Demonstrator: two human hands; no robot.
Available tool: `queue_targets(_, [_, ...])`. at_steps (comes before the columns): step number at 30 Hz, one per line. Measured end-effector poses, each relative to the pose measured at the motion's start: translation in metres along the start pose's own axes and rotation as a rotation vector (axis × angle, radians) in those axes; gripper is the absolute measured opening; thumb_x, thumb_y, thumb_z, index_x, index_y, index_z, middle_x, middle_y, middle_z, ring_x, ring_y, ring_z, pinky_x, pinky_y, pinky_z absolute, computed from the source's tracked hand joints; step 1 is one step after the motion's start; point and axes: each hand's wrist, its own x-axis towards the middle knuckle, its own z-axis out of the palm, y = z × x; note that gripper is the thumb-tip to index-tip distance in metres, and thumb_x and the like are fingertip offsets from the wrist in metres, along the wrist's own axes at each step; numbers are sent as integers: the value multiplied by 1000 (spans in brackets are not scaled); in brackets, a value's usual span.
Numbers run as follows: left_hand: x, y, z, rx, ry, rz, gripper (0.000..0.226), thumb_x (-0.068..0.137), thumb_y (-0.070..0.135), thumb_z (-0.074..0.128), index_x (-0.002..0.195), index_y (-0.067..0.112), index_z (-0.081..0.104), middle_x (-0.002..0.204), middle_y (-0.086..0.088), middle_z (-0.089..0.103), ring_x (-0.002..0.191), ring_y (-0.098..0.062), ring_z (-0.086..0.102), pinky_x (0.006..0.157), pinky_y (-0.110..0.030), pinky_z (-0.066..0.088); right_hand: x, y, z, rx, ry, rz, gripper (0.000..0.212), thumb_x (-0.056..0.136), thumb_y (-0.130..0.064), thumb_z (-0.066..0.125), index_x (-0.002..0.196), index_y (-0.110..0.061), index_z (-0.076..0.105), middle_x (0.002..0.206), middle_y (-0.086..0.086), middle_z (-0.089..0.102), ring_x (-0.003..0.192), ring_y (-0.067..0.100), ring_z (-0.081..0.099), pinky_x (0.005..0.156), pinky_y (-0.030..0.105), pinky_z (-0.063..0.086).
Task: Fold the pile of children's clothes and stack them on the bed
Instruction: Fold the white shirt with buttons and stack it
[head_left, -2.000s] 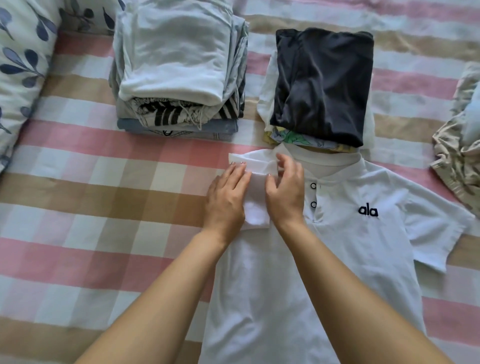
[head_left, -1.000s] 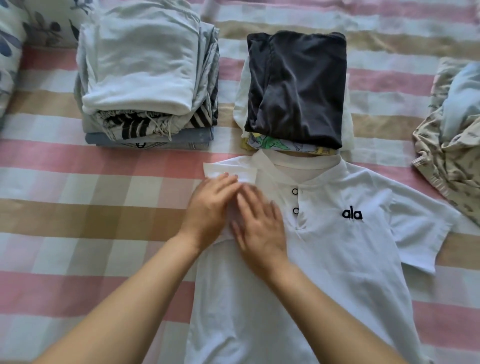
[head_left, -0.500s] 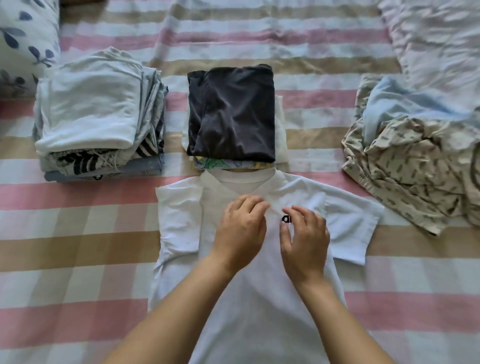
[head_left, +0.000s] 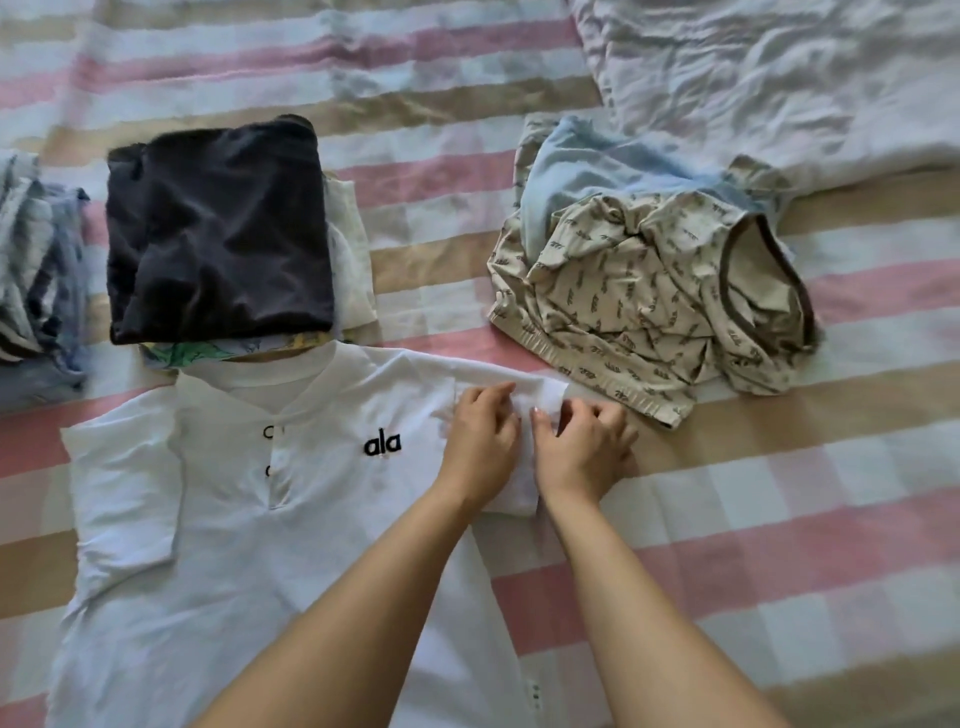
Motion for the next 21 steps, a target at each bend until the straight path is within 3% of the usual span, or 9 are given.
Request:
queue_targets(2, [2,4,3,-71,12,-27,34,90,4,51,124,3,53,116,-15,51,97,-14,48,91,-14,35,3,-1,-1,25,-7,-44,30,85,-40,58,97,-13,64,114,9,54,110,29,38,84,39,30])
queue_targets(5, [8,14,6,-192,48,-75,30,90,8,53,120,6,54,115,-14,54,99,-20,54,94,-40,46,9,-2,-10,89,-11,-75,28,89,-41,54,100,-16,60,103,5,65,108,27,48,83,37,30])
queue_targets(8, [14,20,7,-255,62,-115,25,90,9,53,115,7,56,114,-15,56,102,-26,56,91,-48,48,14,-4,-20,135,-80,-112,27,90,-41,54,102,-18,59,100,4,68,102,27,56,84,36,33])
queue_targets(12, [14,13,7,-278,90,-185,24,89,12,56,112,6,56,108,-17,58,97,-30,57,91,-46,48,2,0,-32,110,-236,-90,26,84,-39,61,102,-21,59,96,-1,69,96,25,60,89,39,42])
queue_targets(16, [8,17,6,-344,33,-250,38,83,23,68,115,8,53,95,-10,54,84,-23,54,85,-43,48,-17,6,-41,155,-275,-143,10,84,-24,61,80,-17,55,71,-4,54,75,25,53,65,32,38])
queue_targets(19, [9,29,-3,-429,-54,-331,52,75,31,75,116,12,50,91,-2,55,80,-15,57,72,-29,49,-38,-11,-43,365,-229,-263,7,88,-12,56,88,-9,63,82,7,62,76,24,57,66,32,40])
queue_targets(21, [12,35,-17,-440,-21,-318,40,75,21,75,106,11,53,86,-1,57,75,-13,57,67,-27,48,-52,-26,-41,453,-200,-359,7,87,-5,56,88,-4,63,85,12,61,75,24,58,67,32,42])
